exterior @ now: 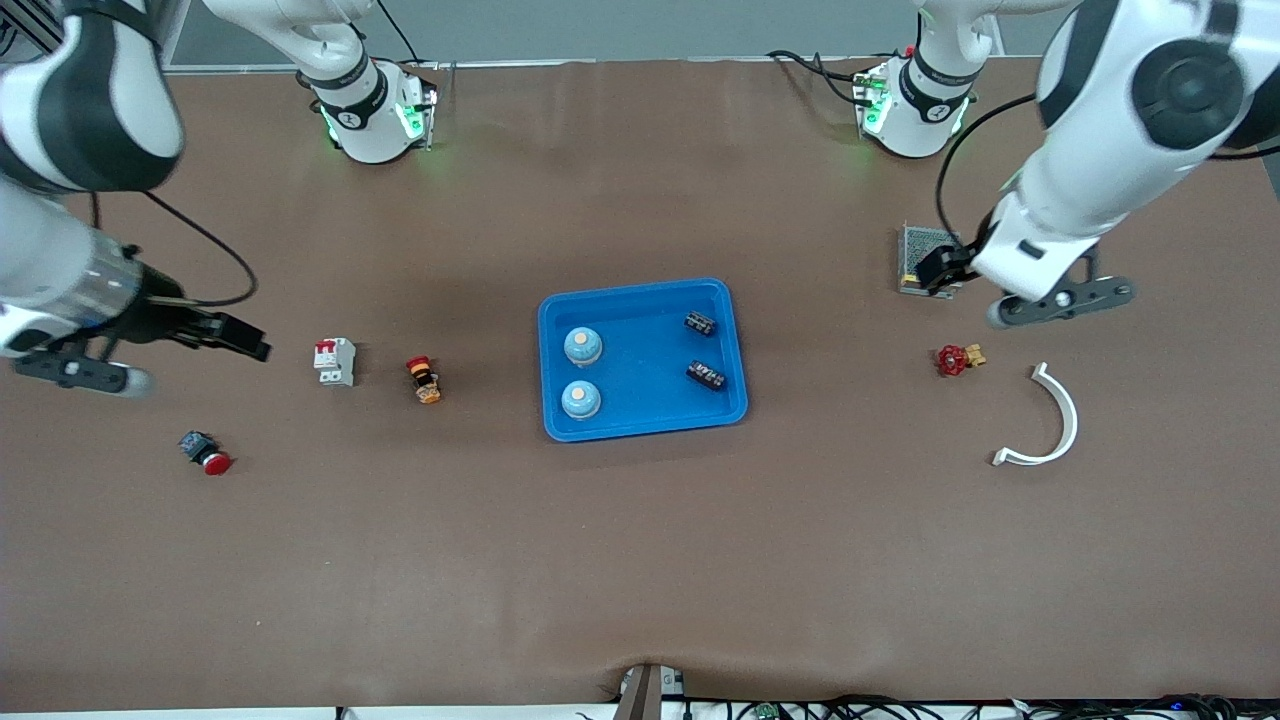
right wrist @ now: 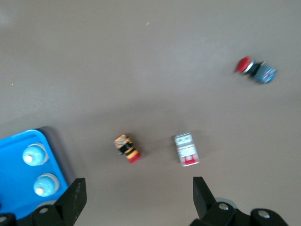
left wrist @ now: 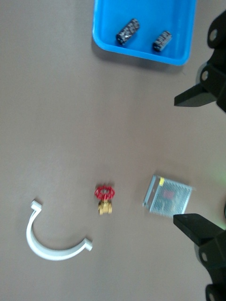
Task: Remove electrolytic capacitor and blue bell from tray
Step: 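Reach the left gripper to a capacitor while the right gripper reaches a bell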
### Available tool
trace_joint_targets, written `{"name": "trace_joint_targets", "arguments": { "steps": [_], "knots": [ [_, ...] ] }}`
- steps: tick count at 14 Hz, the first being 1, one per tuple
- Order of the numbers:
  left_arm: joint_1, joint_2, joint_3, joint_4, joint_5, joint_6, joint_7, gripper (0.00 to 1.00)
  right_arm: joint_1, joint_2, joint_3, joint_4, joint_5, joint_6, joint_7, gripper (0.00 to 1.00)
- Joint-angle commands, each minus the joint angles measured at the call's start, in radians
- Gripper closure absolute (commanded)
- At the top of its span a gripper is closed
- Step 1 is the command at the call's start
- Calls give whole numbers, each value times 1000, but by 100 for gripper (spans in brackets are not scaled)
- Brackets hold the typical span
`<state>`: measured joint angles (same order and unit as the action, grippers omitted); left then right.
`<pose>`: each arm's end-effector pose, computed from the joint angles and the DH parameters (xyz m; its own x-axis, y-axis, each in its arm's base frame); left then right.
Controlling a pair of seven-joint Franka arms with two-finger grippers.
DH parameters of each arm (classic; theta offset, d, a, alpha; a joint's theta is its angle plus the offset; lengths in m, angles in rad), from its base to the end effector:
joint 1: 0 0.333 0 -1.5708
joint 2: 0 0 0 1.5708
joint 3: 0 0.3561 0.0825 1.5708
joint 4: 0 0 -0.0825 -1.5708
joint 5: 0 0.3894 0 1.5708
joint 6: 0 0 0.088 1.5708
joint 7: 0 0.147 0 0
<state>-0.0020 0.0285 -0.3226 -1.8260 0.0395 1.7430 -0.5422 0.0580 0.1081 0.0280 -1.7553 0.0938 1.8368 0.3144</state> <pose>0.5333 -0.1724 0.5018 0.9746 0.2093 -0.0792 0.2030 -0.9758 -0.0815 0.5982 0.0621 0.4961 0.9669 -0.2492 -0.0550 -0.2530 -0.9642 -0.0796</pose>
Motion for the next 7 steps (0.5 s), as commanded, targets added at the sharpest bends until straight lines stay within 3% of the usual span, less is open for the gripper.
{"name": "trace_joint_targets", "arguments": {
  "steps": [1, 5, 7],
  "knots": [
    [5, -9, -62, -108, 2, 117, -157, 0, 101, 22, -6, -20, 17, 44, 154, 0],
    [1, 109, -166, -124, 2, 219, -430, 0, 248, 120, -6, -18, 15, 163, 362, 0],
    [-42, 171, -179, -124, 5, 282, -560, 0, 325, 172, -6, -18, 1, 223, 469, 0]
  ]
}}
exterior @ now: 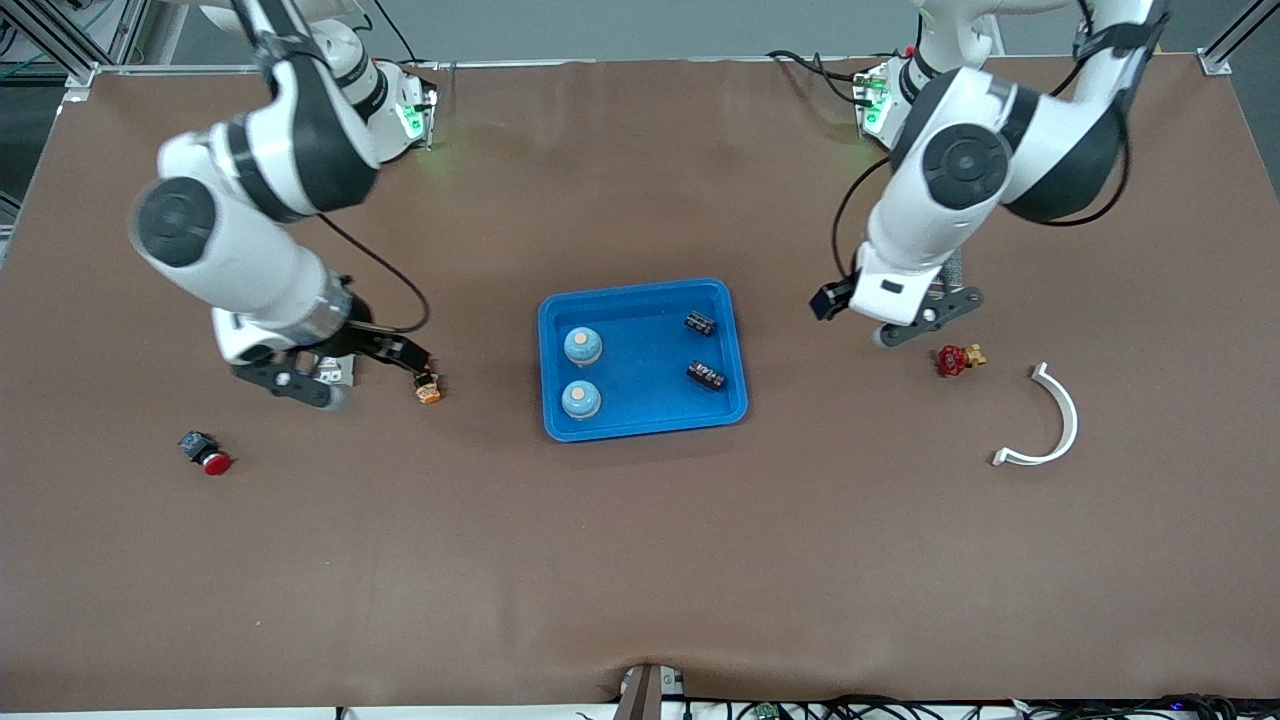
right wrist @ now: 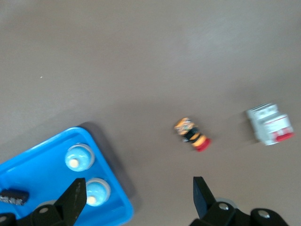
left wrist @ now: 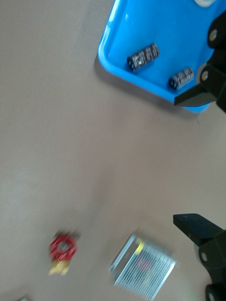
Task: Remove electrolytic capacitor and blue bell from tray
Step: 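Reach the left gripper to a capacitor while the right gripper reaches a bell, then grasp the black capacitor with the left gripper while the right gripper grasps the bell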
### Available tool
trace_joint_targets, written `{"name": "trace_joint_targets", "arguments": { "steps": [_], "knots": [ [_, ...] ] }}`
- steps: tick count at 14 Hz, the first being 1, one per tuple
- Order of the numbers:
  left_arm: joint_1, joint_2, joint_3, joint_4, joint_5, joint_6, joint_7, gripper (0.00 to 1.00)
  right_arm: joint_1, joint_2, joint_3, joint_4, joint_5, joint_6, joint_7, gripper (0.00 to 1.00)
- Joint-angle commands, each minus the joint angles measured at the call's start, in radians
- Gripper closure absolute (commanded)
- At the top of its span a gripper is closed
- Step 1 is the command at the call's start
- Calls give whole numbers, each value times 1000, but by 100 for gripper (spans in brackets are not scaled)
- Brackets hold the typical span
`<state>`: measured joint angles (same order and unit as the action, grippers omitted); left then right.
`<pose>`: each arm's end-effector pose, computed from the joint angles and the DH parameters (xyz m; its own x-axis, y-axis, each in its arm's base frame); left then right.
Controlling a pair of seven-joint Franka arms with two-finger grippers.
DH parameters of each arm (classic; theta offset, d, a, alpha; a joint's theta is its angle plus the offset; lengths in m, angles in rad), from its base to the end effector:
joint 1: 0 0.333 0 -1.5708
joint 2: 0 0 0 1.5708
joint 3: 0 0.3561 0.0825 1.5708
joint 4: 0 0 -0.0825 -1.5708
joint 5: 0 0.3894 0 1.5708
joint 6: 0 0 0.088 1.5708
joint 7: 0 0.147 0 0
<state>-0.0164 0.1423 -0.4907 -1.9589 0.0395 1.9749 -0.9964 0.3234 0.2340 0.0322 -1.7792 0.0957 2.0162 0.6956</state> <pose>0.5102 -0.2709 0.4003 0.8858 0.4561 -0.0862 0.4509 -0.8896 -0.0734 0.5960 0.2297 0.4219 0.9271 -0.3701 -0.0593 -0.3738 -0.9247 -0.0727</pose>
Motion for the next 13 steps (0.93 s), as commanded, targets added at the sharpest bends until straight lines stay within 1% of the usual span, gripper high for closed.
{"name": "trace_joint_targets", "arguments": {
  "steps": [1, 3, 5, 7, 9, 13],
  "knots": [
    [-51, 81, -11, 9, 7, 71, -158, 0, 95, 77, -12, 9, -8, 67, 128, 0],
    [-76, 127, -11, 9, 7, 108, -249, 0, 141, 134, -11, 15, -31, 99, 165, 0],
    [-105, 181, -11, 11, 7, 140, -304, 7, 193, 178, -12, 15, -36, 128, 171, 0],
    [-137, 232, -11, 11, 7, 203, -385, 11, 242, 214, -12, 15, -77, 147, 174, 0],
    [-160, 273, -9, 12, 7, 255, -441, 20, 290, 235, -12, 14, -94, 163, 188, 0],
    [-197, 342, -6, 11, 7, 314, -537, 25, 364, 269, -14, 6, -99, 225, 237, 0]
  ]
}}
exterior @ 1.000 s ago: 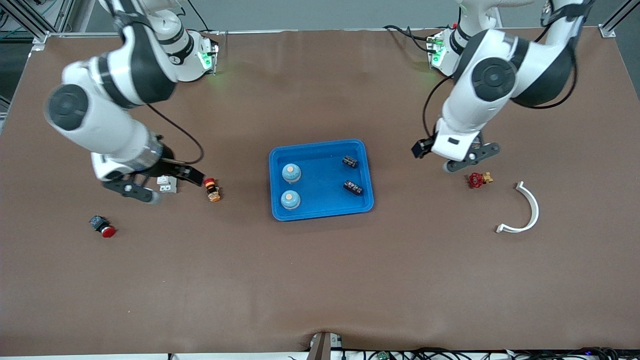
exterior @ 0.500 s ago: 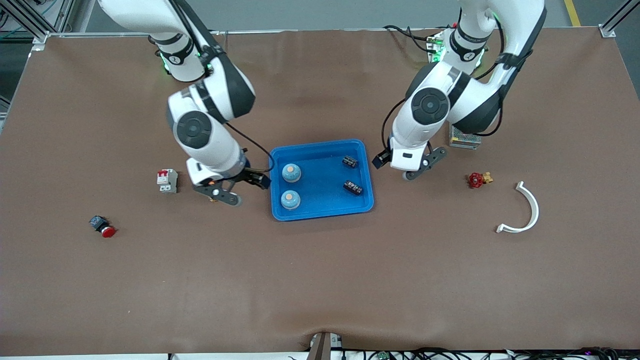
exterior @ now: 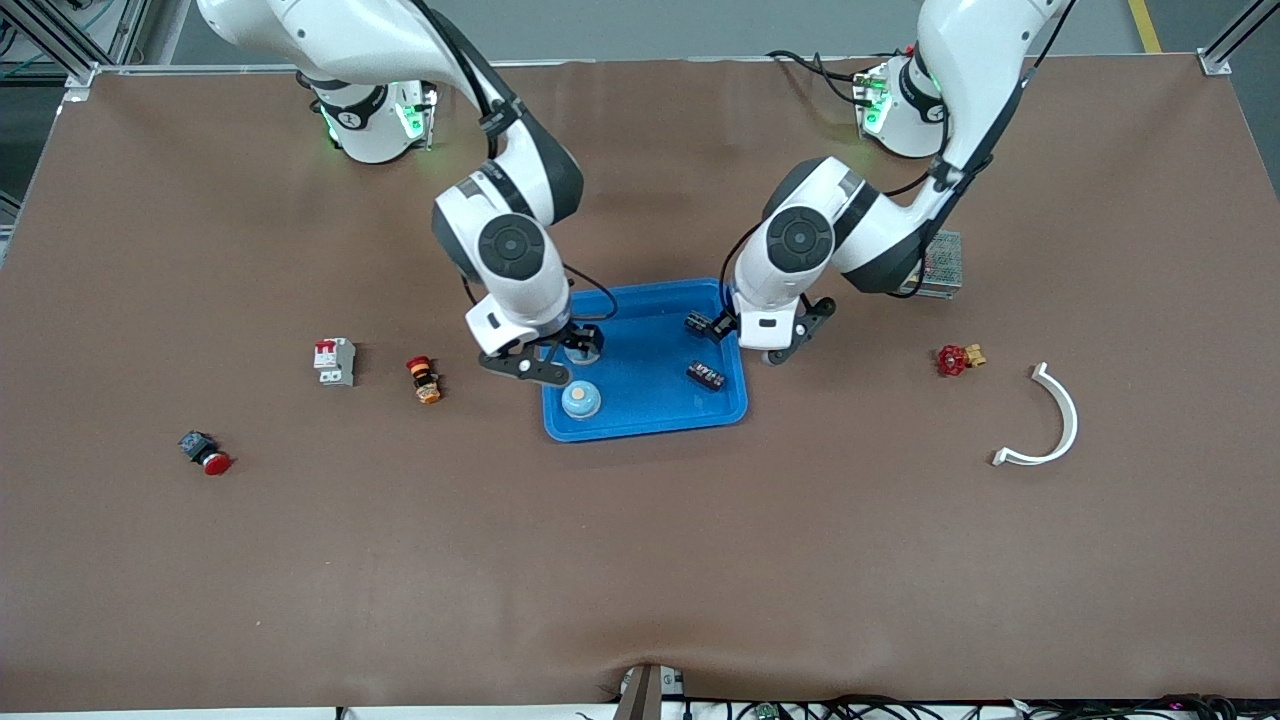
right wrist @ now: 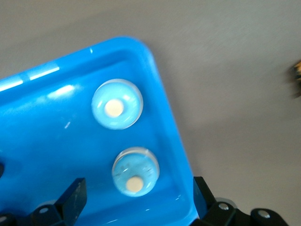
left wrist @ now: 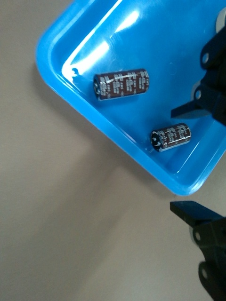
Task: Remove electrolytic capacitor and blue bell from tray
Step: 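Grasp the black capacitor with the left gripper while the right gripper grasps the bell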
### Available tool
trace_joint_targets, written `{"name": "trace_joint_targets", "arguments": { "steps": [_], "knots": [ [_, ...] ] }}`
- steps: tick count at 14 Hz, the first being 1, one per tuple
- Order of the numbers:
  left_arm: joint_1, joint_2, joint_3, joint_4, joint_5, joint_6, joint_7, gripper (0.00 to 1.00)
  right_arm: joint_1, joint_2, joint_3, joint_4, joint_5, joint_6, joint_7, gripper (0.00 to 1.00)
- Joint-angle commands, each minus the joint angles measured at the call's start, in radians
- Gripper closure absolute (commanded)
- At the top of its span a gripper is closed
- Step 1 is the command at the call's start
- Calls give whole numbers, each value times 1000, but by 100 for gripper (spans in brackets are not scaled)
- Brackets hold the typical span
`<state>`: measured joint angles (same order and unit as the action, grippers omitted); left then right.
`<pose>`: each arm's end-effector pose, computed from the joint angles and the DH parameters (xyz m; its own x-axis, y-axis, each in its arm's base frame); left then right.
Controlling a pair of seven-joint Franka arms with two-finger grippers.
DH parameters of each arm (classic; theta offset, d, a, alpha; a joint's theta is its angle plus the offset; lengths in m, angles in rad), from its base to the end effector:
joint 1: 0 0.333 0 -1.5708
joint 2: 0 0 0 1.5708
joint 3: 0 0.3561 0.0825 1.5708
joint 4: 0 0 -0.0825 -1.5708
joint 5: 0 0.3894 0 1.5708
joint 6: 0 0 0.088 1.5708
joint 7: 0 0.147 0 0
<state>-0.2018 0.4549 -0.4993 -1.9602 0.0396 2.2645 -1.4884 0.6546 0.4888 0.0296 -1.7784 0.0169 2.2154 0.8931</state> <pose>0.4823 -0.3909 0.2537 0.6832 0.7050 -0.1902 0.7053 -0.7046 -0.0785 0.5210 0.4244 0.2710 0.9738 -0.2210 -0.0534 -0.2200 -0.9752 0.0235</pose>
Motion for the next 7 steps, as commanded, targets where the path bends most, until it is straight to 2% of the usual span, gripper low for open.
{"name": "trace_joint_targets", "arguments": {
  "steps": [1, 3, 7],
  "knots": [
    [-30, 44, 4, 12, 6, 44, -71, 25, 45, 28, -11, 5, -20, 44, 41, 0],
    [-38, 80, 5, 17, 6, 70, -104, 26, 59, 59, -14, 2, -21, 85, 55, 0],
    [-48, 128, 5, 23, 6, 102, -145, 28, 65, 108, -16, -1, -104, 122, 90, 0]
  ]
}}
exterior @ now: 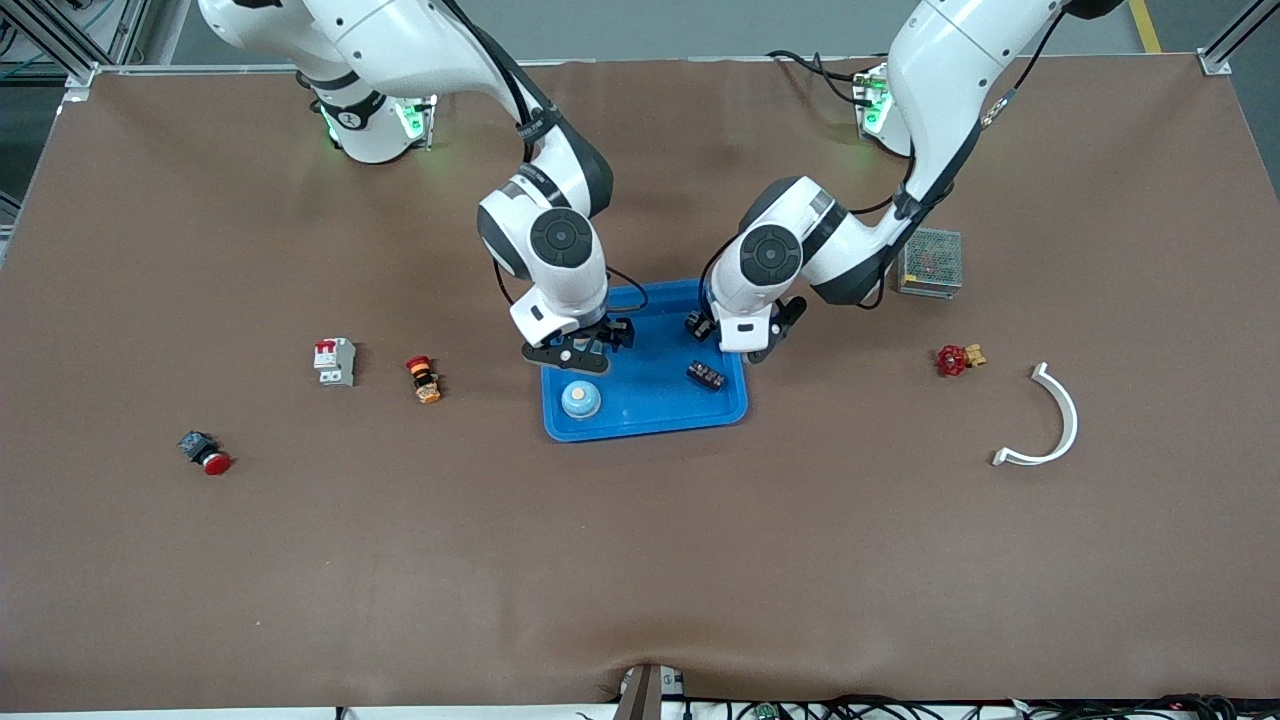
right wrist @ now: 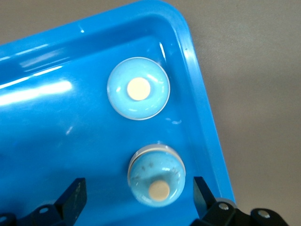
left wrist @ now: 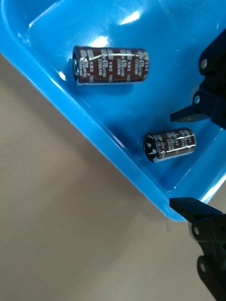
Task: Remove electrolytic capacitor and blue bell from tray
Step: 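Grasp the black capacitor with the left gripper while the right gripper grasps the bell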
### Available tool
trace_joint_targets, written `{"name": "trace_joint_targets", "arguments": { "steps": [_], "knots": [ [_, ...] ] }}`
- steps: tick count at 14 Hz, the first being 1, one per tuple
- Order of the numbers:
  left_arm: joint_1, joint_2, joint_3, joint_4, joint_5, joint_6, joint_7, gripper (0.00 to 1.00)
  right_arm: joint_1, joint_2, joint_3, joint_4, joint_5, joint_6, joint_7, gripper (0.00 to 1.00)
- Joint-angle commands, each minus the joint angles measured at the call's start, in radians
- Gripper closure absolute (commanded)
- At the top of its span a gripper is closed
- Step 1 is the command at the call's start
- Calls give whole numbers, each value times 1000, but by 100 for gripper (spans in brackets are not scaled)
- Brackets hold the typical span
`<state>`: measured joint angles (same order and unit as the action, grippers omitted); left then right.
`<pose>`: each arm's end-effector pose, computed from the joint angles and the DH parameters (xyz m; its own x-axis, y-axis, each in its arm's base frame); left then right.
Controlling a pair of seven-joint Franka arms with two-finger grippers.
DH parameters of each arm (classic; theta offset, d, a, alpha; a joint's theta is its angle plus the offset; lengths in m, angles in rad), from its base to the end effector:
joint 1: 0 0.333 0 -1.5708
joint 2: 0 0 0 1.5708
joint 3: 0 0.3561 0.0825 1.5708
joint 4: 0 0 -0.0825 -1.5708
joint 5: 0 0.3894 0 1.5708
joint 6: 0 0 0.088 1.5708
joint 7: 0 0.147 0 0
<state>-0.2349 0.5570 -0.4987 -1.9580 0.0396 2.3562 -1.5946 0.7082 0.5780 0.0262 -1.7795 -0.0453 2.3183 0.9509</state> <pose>0.4714 -0.4125 0.2046 0.6088 0.7604 -0.2262 0.7625 -0.6395 -0.0975 0.5065 0.4527 0.2185 0.9821 -0.1881 -0.0083 -0.1876 -0.9813 0.0421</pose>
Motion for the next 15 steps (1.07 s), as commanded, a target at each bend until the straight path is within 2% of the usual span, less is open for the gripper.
{"name": "trace_joint_targets", "arguments": {
  "steps": [1, 6, 7, 10, 11, 12, 13, 14, 15],
  "knots": [
    [-23, 36, 6, 24, 5, 14, -48, 29, 11, 26, -12, -6, -44, 36, 32, 0],
    [-26, 70, 6, 25, 6, 87, -88, 33, 16, 29, -12, -44, -44, 85, 46, 0],
    [-29, 72, 6, 24, 6, 90, -88, 41, 22, 28, -14, -50, -44, 85, 54, 0],
    [-32, 80, 6, 24, 5, 89, -88, 50, 31, 28, -12, -57, -44, 79, 61, 0],
    [-32, 78, 5, 22, 6, 89, -91, 58, 31, 28, -12, -57, -44, 76, 71, 0],
    [-37, 73, 5, 16, 6, 84, -105, 71, 31, 28, -11, -57, -44, 72, 78, 11],
    [-44, 69, 5, 17, 6, 77, -128, 82, 33, 28, -11, -57, -44, 72, 78, 32],
    [-49, 61, 5, 17, 6, 75, -143, 88, 39, 28, -11, -57, -44, 72, 78, 61],
    [-56, 46, 6, 19, 6, 65, -140, 100, 39, 26, -11, -55, -42, 70, 86, 91]
  ]
}}
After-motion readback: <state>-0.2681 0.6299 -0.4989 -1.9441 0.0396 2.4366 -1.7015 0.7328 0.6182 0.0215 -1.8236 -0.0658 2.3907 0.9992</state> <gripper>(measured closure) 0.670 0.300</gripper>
